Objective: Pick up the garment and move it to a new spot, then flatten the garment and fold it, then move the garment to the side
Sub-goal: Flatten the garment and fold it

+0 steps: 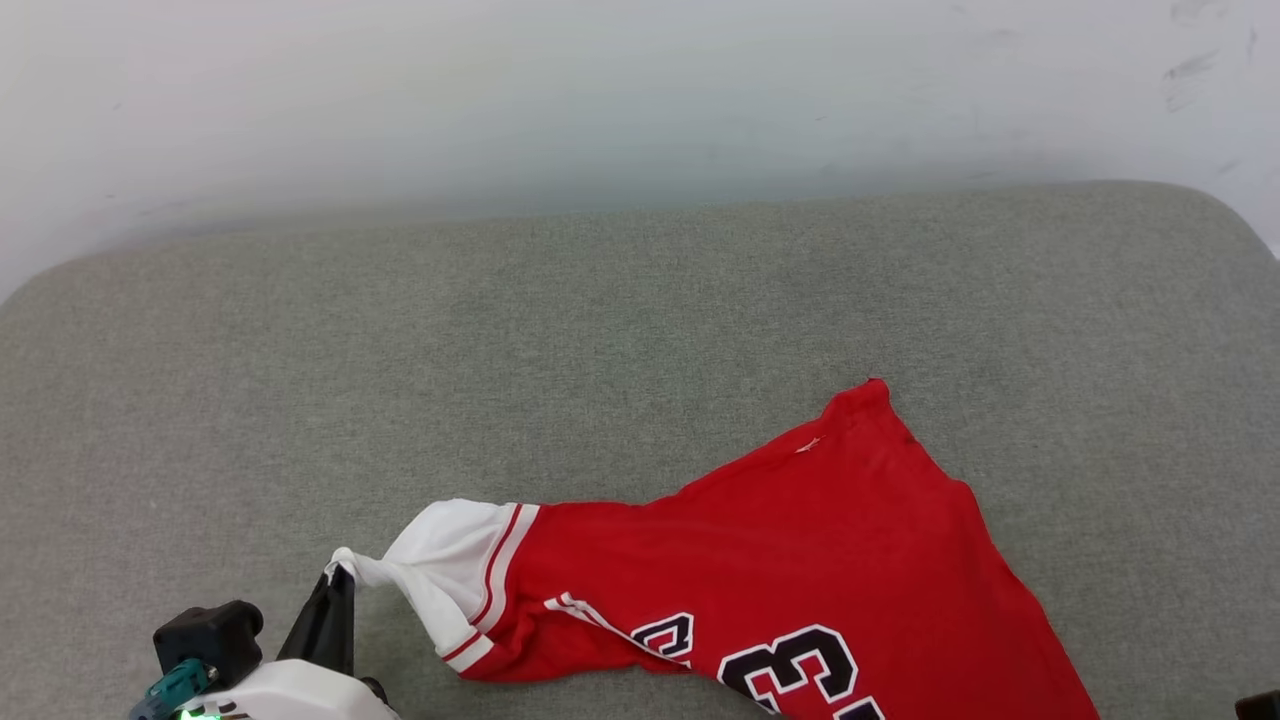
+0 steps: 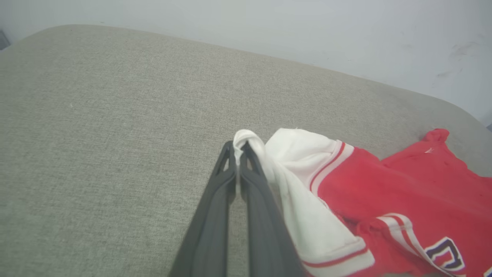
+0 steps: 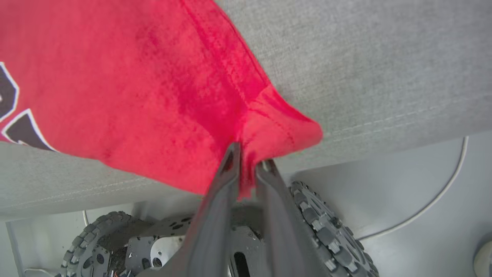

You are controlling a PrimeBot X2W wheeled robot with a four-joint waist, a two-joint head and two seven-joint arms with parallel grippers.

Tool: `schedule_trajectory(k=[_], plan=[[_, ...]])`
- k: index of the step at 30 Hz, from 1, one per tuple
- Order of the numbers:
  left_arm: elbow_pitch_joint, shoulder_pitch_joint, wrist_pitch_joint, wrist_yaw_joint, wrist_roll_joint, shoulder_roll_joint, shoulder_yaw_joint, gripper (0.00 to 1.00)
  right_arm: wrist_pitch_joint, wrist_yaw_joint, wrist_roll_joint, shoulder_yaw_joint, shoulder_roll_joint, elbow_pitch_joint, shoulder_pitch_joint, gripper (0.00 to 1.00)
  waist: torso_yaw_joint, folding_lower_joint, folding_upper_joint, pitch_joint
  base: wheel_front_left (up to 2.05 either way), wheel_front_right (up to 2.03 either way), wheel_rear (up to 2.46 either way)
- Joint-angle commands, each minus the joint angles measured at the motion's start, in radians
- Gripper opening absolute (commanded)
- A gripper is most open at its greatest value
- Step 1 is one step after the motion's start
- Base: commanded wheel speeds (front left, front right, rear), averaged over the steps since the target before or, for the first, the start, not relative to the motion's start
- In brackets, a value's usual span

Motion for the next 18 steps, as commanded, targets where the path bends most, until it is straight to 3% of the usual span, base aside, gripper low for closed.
schedule_trajectory(k=[1, 3, 8, 12, 18], plan=[[-0.002, 0.011, 0.0, 0.006, -0.001, 0.002, 0.003, 0.0, -0.059, -0.001, 0.021, 0.007, 0.005, 0.013, 0.007, 1.0, -0.005, 0.0002, -0.0001, -0.003, 0.0, 0.0, 0.0], [-0.002, 0.012, 0.002, 0.006, -0.002, 0.003, 0.003, 0.0, -0.102, -0.001, 0.027, 0.012, 0.005, 0.02, 0.001, 1.0, -0.006, 0.0002, -0.0001, -0.004, 0.0, 0.0, 0.0], [-0.009, 0.004, 0.008, 0.008, 0.003, 0.009, -0.003, 0.0, -0.385, -0.001, 0.014, 0.011, 0.004, 0.037, -0.073, 1.0, -0.01, 0.0002, -0.0001, -0.002, 0.0, 0.0, 0.0], [-0.014, -0.012, 0.009, 0.006, 0.008, 0.01, -0.011, 0.0, -0.547, -0.001, -0.025, 0.034, 0.005, 0.078, -0.137, 1.0, -0.005, 0.0002, -0.0001, 0.004, 0.0, 0.0, 0.0], [-0.019, -0.036, 0.001, 0.001, 0.008, 0.005, -0.016, 0.0, -0.645, -0.001, -0.03, 0.083, -0.041, 0.189, -0.306, 1.0, 0.006, 0.0002, -0.0001, 0.034, 0.0, 0.0, 0.0]])
